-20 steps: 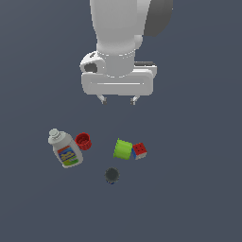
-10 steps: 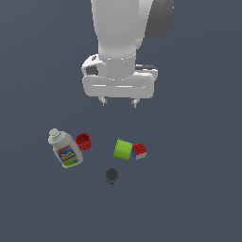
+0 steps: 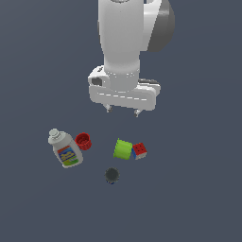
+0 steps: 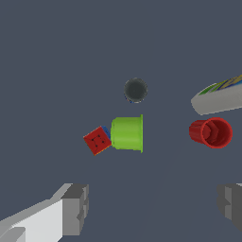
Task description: Pick up a designated object from a clutter of objects.
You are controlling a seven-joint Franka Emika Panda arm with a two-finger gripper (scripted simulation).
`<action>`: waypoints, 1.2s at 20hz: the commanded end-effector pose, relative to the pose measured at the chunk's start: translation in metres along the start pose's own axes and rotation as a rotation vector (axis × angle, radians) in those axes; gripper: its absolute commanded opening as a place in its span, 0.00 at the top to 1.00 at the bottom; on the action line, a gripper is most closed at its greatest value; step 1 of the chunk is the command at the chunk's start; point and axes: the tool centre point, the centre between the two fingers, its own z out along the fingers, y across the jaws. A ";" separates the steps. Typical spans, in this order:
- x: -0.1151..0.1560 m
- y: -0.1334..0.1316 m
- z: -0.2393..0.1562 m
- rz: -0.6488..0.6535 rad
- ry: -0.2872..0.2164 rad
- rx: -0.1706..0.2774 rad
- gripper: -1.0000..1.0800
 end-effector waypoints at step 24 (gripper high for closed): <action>0.010 -0.048 0.118 0.568 -0.013 -0.017 0.04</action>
